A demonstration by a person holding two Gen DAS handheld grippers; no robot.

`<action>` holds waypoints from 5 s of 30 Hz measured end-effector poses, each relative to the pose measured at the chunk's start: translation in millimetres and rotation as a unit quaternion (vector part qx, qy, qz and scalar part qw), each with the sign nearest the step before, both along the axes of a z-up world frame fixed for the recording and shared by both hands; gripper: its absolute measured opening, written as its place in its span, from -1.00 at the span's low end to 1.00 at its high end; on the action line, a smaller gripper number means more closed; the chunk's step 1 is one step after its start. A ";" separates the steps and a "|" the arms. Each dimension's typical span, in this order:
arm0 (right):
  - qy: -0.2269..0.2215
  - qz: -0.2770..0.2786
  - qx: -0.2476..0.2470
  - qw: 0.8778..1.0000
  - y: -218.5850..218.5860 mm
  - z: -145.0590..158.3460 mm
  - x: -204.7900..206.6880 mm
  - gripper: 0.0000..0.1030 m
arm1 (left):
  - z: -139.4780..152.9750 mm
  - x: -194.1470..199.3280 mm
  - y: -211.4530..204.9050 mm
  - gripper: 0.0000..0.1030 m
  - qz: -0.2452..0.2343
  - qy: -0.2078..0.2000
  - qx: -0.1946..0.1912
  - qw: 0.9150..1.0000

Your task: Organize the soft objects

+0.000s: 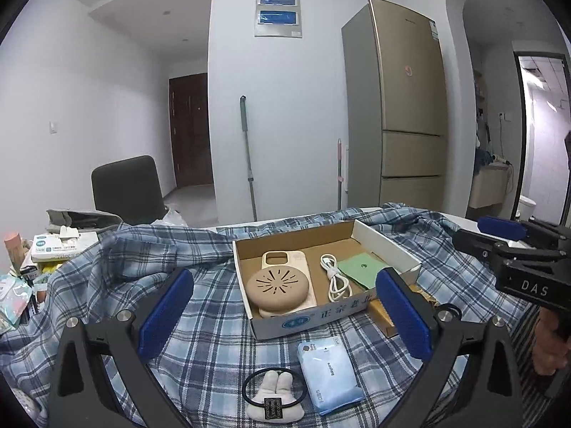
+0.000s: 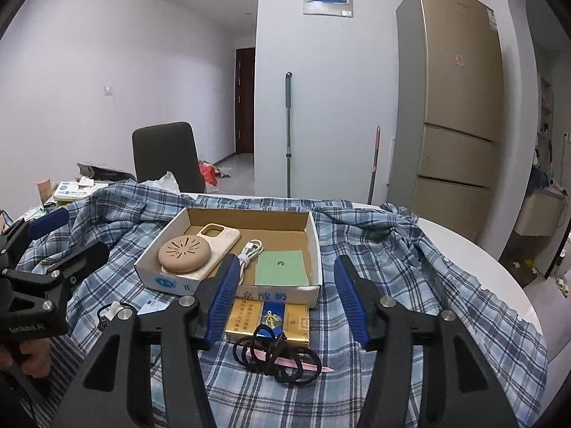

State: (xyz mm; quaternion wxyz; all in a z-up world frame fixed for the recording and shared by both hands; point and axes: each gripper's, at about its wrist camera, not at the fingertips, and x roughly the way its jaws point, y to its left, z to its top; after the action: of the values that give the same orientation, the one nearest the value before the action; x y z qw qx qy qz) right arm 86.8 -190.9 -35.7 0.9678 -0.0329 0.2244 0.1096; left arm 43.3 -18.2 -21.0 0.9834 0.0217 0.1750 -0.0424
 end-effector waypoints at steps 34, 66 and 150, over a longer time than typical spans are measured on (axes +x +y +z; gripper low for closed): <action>0.170 0.000 0.022 0.985 -28.1 -30.2 26.5 0.75 | 2.6 -4.7 3.2 1.00 0.009 -0.007 0.013 1.000; 0.279 -0.007 -0.015 0.960 13.7 -74.9 52.3 -0.84 | 0.9 1.2 9.3 1.00 0.008 0.012 -0.009 1.000; 0.032 0.061 -0.004 0.998 13.0 -21.4 -10.4 -0.85 | -17.9 20.4 2.8 -0.29 -0.071 0.114 -0.054 0.989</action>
State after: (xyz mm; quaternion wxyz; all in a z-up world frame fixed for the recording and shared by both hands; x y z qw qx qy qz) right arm 76.5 -177.9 -57.1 0.9514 -0.0471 0.2535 0.1686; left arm 63.8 -15.4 -38.9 0.9513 -0.0243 0.2813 -0.1237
